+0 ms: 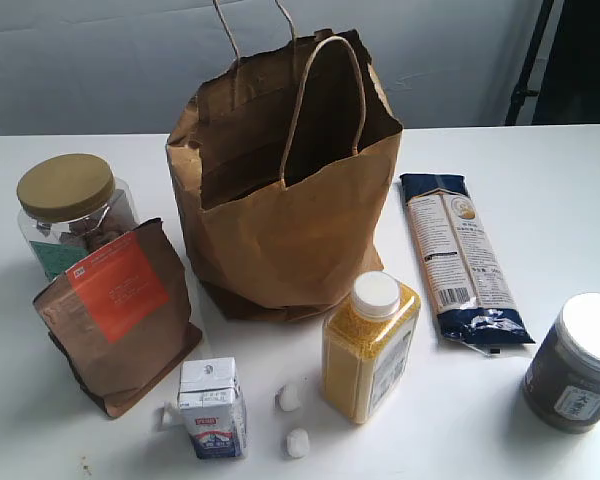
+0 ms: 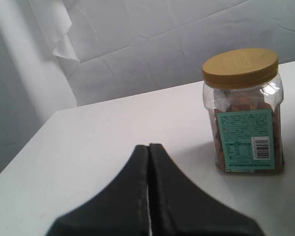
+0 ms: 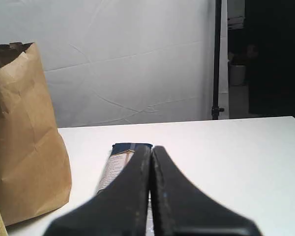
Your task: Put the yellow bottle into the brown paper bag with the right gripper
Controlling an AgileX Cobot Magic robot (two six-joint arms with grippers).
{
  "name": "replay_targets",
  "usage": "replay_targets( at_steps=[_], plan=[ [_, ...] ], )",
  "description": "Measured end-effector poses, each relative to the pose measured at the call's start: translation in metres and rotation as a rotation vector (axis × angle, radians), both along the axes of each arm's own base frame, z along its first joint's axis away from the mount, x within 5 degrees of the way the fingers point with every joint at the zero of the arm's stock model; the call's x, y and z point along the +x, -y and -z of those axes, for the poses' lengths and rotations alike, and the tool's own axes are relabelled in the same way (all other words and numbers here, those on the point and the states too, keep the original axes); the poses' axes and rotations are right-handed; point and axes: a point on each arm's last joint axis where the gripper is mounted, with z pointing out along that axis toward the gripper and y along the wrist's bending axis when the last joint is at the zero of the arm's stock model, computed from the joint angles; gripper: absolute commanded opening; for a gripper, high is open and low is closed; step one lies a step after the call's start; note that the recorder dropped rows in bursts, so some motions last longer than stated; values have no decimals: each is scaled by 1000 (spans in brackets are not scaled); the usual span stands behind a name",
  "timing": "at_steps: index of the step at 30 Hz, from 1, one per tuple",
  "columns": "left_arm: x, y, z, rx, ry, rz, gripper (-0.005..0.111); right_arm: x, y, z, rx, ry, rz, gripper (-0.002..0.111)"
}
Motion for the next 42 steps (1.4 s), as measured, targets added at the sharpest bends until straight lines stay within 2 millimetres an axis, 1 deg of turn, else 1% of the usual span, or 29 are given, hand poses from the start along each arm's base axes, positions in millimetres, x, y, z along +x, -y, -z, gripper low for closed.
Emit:
replay_targets(
  at_steps=[10,17,20,22,24,28,31,34,37,39,42],
  plan=[
    [0,0,0,0,0,0,0,0,0,0,38,-13,-3,0],
    [0,0,0,0,0,0,0,-1,-1,-1,180,-57,-10,0],
    [0,0,0,0,0,0,0,0,-2,-16,253,-115,-17,0],
    [0,0,0,0,0,0,0,3,-4,-32,276,-179,-26,0],
    [0,0,0,0,0,0,0,9,-8,-51,262,-240,-39,0],
    [0,0,0,0,0,0,0,25,-21,-79,185,-383,-84,0],
    [0,0,0,0,0,0,0,35,-33,-90,167,-521,-103,0],
    [0,0,0,0,0,0,0,44,-49,-96,230,-678,-94,0],
    [0,0,0,0,0,0,0,49,-67,-98,254,-787,-92,0],
    [0,0,0,0,0,0,0,50,-81,-99,217,-837,-110,0],
    [0,0,0,0,0,0,0,50,-110,-99,134,-907,-164,0]
  ],
)
